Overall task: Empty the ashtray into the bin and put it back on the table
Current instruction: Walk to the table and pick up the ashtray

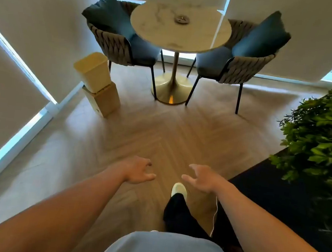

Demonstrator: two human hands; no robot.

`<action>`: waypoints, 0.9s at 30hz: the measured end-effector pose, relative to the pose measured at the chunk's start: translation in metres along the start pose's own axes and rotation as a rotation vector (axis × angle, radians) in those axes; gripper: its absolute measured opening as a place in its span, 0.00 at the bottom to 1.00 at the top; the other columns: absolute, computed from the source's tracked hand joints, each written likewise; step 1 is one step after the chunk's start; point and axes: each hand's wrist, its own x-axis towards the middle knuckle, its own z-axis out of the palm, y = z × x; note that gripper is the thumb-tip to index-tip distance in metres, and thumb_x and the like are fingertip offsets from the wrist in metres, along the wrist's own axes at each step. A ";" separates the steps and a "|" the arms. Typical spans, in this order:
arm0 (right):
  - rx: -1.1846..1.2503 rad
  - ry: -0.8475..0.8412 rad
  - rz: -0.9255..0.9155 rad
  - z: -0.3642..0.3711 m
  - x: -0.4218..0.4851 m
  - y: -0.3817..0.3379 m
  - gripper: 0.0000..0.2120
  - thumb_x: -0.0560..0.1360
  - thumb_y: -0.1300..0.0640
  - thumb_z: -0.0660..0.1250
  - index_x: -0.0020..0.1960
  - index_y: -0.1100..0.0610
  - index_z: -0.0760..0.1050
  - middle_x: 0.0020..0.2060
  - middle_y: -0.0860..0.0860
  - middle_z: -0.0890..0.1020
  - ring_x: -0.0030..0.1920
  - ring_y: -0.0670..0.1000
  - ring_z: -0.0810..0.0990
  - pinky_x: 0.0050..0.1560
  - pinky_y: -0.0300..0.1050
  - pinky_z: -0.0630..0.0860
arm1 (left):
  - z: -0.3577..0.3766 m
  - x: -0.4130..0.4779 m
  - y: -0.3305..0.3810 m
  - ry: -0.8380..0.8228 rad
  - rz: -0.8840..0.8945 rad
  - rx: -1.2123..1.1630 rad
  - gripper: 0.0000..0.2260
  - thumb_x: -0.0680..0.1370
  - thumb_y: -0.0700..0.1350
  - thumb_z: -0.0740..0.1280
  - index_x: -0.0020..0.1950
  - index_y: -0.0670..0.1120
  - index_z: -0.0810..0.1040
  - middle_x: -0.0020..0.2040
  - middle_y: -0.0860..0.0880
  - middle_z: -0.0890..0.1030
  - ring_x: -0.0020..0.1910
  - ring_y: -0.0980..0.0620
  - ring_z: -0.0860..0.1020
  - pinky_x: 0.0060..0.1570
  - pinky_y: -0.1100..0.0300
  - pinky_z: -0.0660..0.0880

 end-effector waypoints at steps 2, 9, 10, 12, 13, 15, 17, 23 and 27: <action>0.014 -0.009 0.014 -0.004 0.015 0.003 0.39 0.76 0.34 0.58 0.78 0.56 0.56 0.78 0.54 0.63 0.76 0.56 0.62 0.72 0.54 0.64 | -0.006 0.016 -0.003 -0.009 -0.009 0.011 0.31 0.78 0.63 0.61 0.76 0.47 0.65 0.74 0.46 0.70 0.70 0.46 0.71 0.66 0.53 0.68; 0.063 -0.064 0.034 -0.043 0.085 0.017 0.39 0.77 0.34 0.58 0.78 0.56 0.56 0.78 0.54 0.62 0.76 0.56 0.61 0.73 0.55 0.63 | -0.047 0.092 -0.013 -0.076 -0.068 -0.023 0.31 0.77 0.63 0.62 0.75 0.47 0.66 0.72 0.45 0.72 0.69 0.46 0.72 0.67 0.50 0.70; 0.077 -0.073 0.033 -0.052 0.096 0.020 0.38 0.77 0.35 0.58 0.79 0.56 0.56 0.78 0.54 0.62 0.77 0.56 0.61 0.73 0.55 0.63 | -0.056 0.104 -0.013 -0.081 -0.073 -0.041 0.31 0.77 0.63 0.62 0.75 0.46 0.66 0.73 0.45 0.72 0.69 0.46 0.72 0.67 0.50 0.70; 0.090 -0.092 0.048 -0.074 0.121 0.029 0.39 0.76 0.34 0.58 0.79 0.55 0.55 0.78 0.54 0.61 0.77 0.56 0.60 0.74 0.56 0.62 | -0.074 0.131 -0.010 -0.090 -0.081 -0.075 0.30 0.78 0.61 0.63 0.75 0.45 0.66 0.73 0.44 0.71 0.69 0.46 0.71 0.68 0.50 0.69; 0.090 -0.102 0.055 -0.085 0.132 0.033 0.39 0.76 0.34 0.59 0.79 0.55 0.55 0.78 0.54 0.61 0.77 0.56 0.61 0.73 0.56 0.62 | -0.083 0.143 -0.008 -0.093 -0.086 -0.094 0.30 0.78 0.60 0.63 0.75 0.44 0.66 0.73 0.44 0.71 0.69 0.46 0.71 0.68 0.49 0.69; 0.078 -0.116 0.058 -0.110 0.152 0.039 0.39 0.76 0.34 0.59 0.78 0.55 0.56 0.78 0.55 0.62 0.76 0.57 0.62 0.73 0.56 0.63 | -0.102 0.166 -0.004 -0.099 -0.099 -0.139 0.30 0.79 0.59 0.64 0.75 0.44 0.65 0.73 0.44 0.71 0.70 0.46 0.71 0.69 0.50 0.69; 0.079 -0.123 0.046 -0.134 0.170 0.042 0.39 0.76 0.34 0.60 0.78 0.55 0.57 0.77 0.55 0.64 0.75 0.57 0.63 0.72 0.57 0.65 | -0.122 0.187 0.003 -0.079 -0.099 -0.174 0.29 0.79 0.57 0.64 0.75 0.43 0.66 0.73 0.44 0.71 0.70 0.47 0.71 0.68 0.53 0.69; 0.077 -0.106 0.012 -0.212 0.230 0.037 0.38 0.76 0.35 0.60 0.77 0.55 0.58 0.76 0.54 0.66 0.74 0.56 0.66 0.71 0.55 0.68 | -0.190 0.252 0.005 -0.034 -0.083 -0.230 0.28 0.78 0.59 0.65 0.73 0.45 0.67 0.70 0.46 0.74 0.67 0.48 0.73 0.65 0.53 0.71; 0.083 -0.110 -0.002 -0.260 0.279 0.033 0.38 0.76 0.35 0.60 0.78 0.56 0.58 0.77 0.55 0.65 0.75 0.56 0.65 0.71 0.53 0.66 | -0.232 0.305 -0.011 -0.014 -0.078 -0.224 0.28 0.77 0.59 0.66 0.71 0.45 0.70 0.68 0.45 0.76 0.64 0.48 0.75 0.63 0.53 0.72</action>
